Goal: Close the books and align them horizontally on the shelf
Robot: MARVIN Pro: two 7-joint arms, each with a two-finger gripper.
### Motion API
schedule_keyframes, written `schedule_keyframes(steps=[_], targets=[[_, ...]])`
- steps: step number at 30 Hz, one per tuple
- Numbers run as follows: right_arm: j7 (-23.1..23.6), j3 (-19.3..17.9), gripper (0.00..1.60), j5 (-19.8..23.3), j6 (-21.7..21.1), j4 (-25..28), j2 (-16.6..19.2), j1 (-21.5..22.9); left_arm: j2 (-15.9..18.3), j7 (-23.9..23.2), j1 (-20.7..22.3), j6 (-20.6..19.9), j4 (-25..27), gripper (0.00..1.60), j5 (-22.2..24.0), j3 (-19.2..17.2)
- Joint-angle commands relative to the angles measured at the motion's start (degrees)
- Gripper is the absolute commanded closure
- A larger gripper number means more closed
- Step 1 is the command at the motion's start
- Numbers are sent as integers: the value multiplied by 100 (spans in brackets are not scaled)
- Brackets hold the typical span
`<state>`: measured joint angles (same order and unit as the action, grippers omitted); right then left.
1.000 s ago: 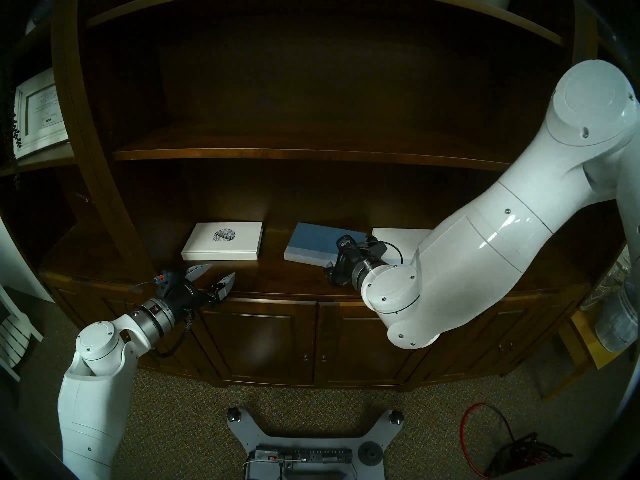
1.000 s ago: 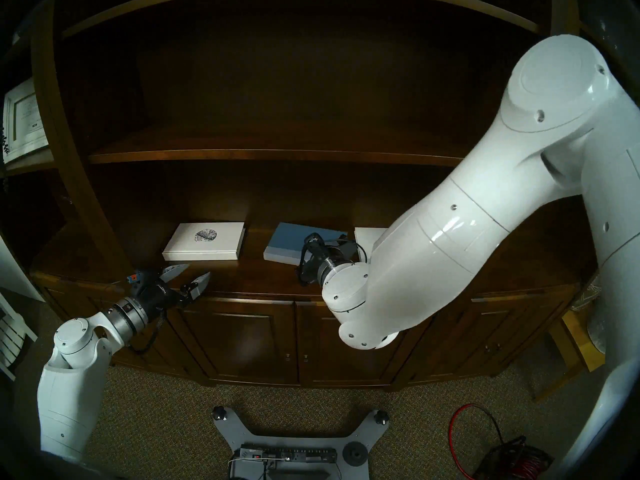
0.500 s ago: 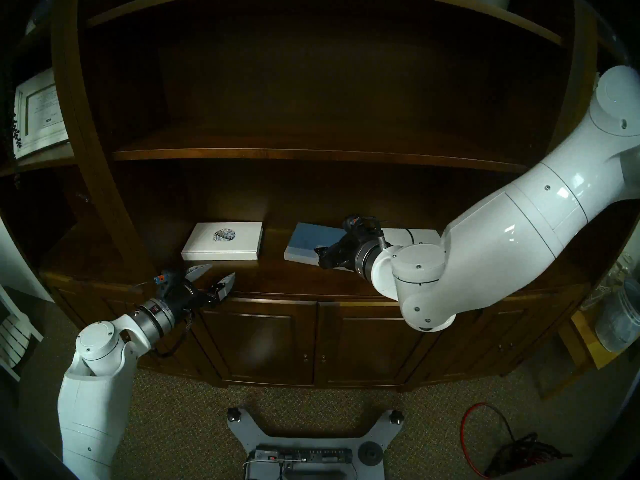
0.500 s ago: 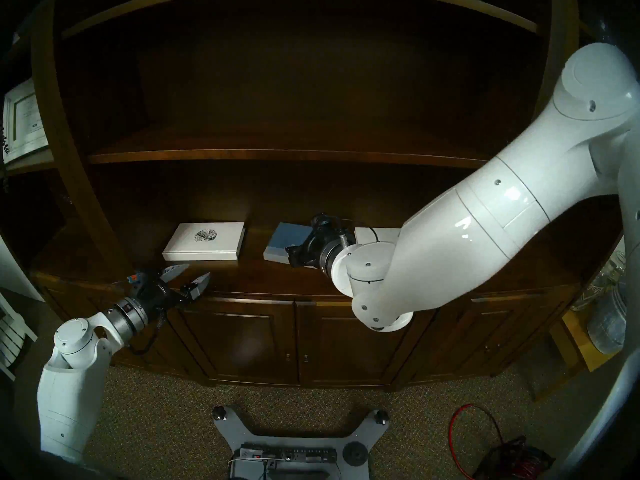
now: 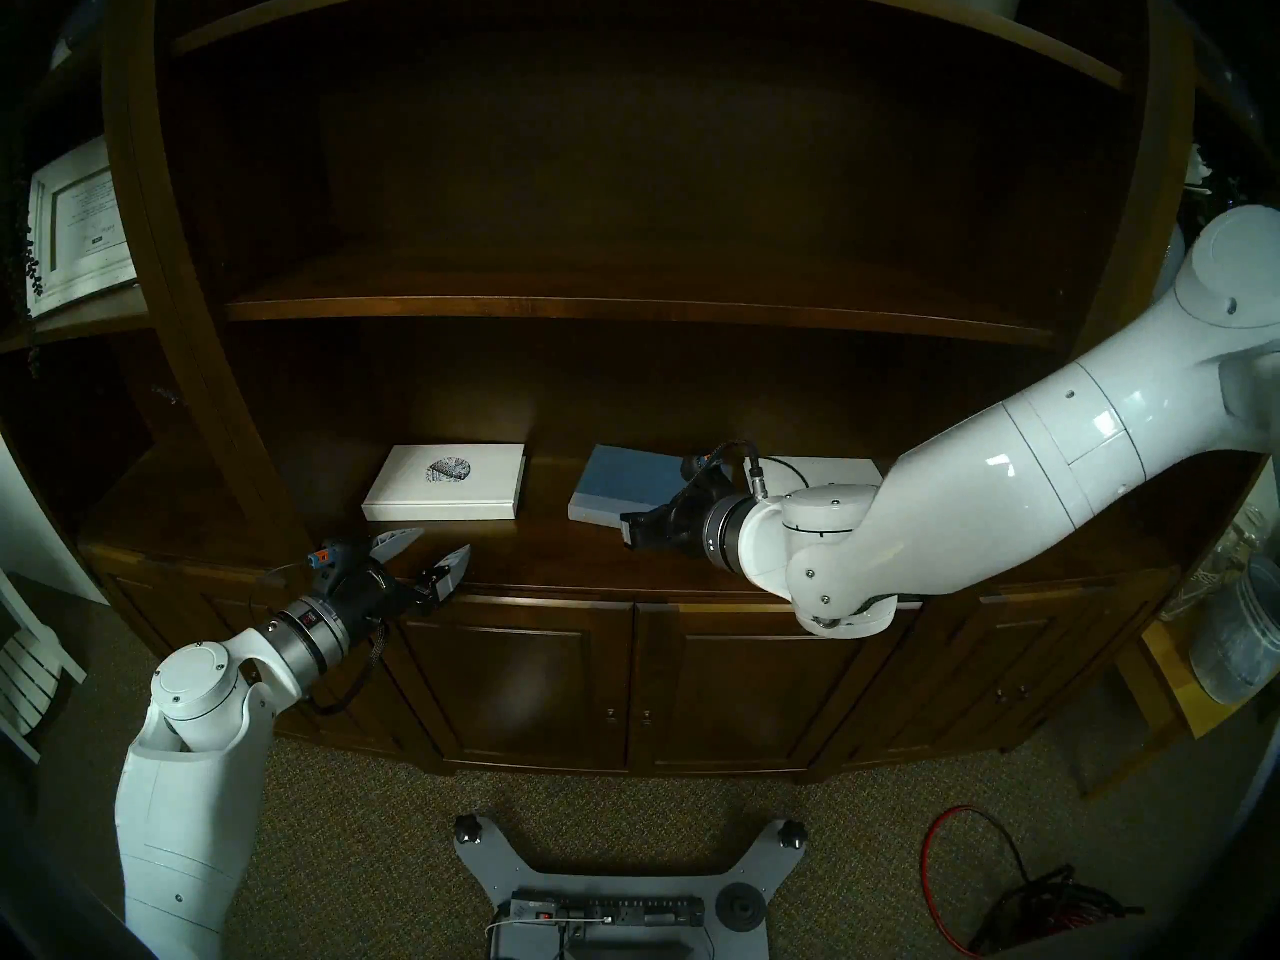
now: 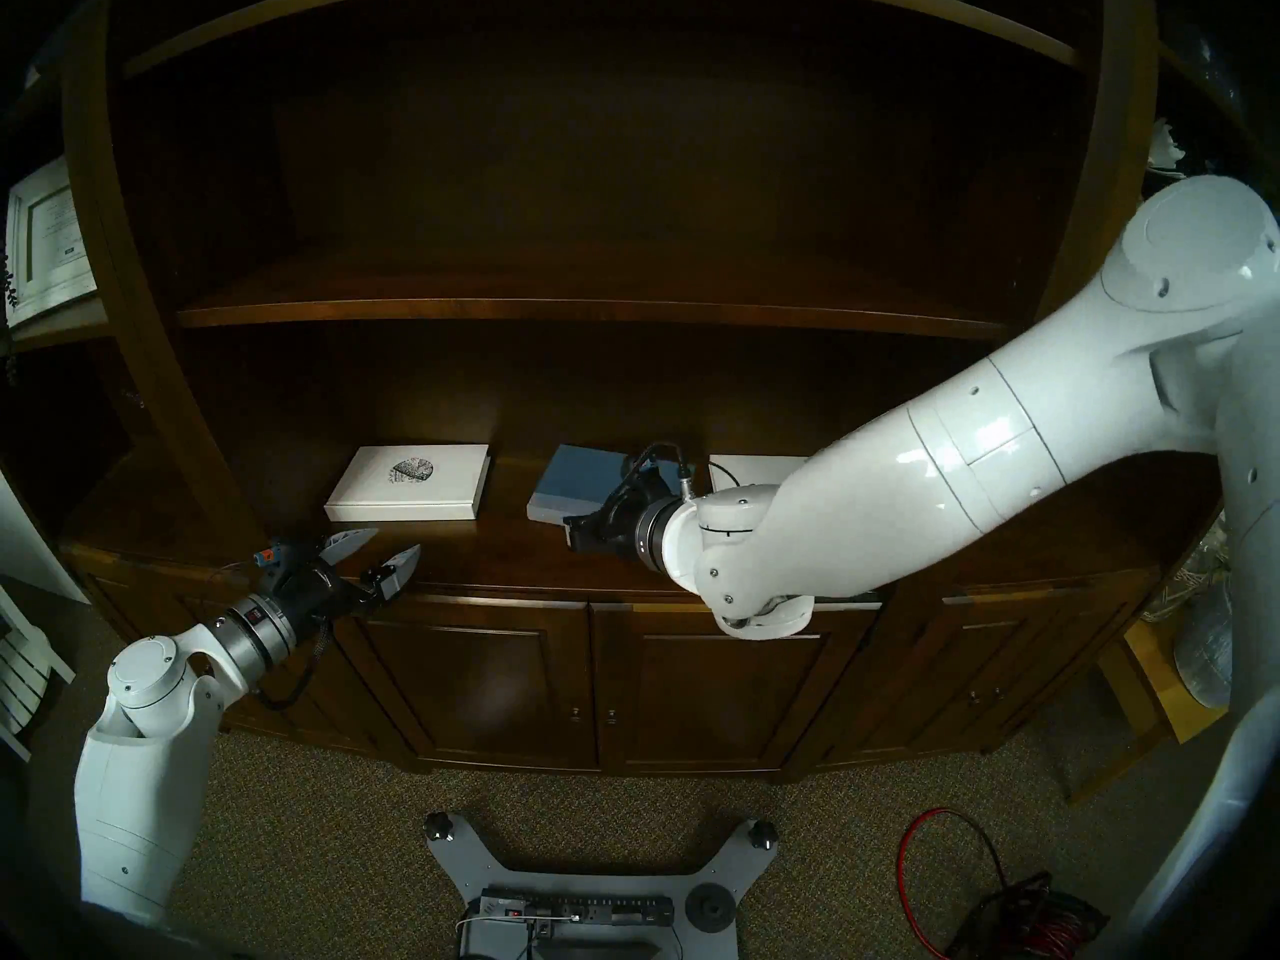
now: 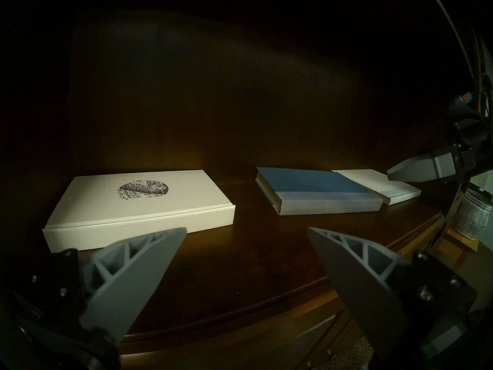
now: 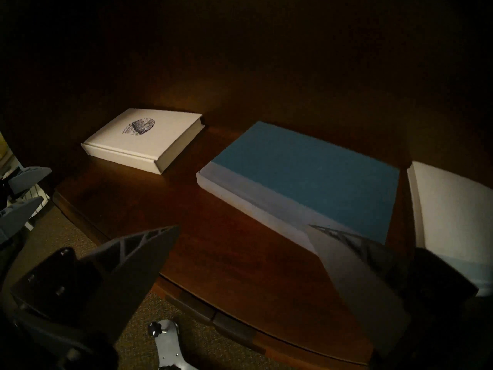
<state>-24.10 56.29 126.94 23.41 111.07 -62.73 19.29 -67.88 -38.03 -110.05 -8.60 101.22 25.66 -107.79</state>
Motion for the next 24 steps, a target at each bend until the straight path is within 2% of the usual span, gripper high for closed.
schedule_keyframes(steps=[1,3,4,6,15,21,22,23,24], targets=[[712,-373,0,263,-669,-455,119,-230,-10,15,130,47,152,0,51,-45],[955,-383,0,379,-849,-563,116,-251,-12,16,130,47,153,0,51,-45],[929,-431,0,378,-927,-625,120,-312,-12,16,130,47,154,0,51,-46],[1083,-383,0,483,-1018,-868,-3,-397,-13,17,130,47,154,0,52,-46],[1003,-392,0,574,-1320,-1795,-518,-735,-11,16,130,47,153,0,51,-45],[874,-345,0,618,-1414,-2058,-613,-736,-10,14,130,47,151,0,50,-45],[951,-358,0,629,-1489,-2305,-701,-833,-10,14,130,47,151,0,50,-45],[825,-324,0,617,-1465,-2255,-717,-781,-10,14,130,47,151,0,50,-45],[777,-299,0,599,-1530,-2430,-838,-820,-10,14,130,47,151,0,50,-45]])
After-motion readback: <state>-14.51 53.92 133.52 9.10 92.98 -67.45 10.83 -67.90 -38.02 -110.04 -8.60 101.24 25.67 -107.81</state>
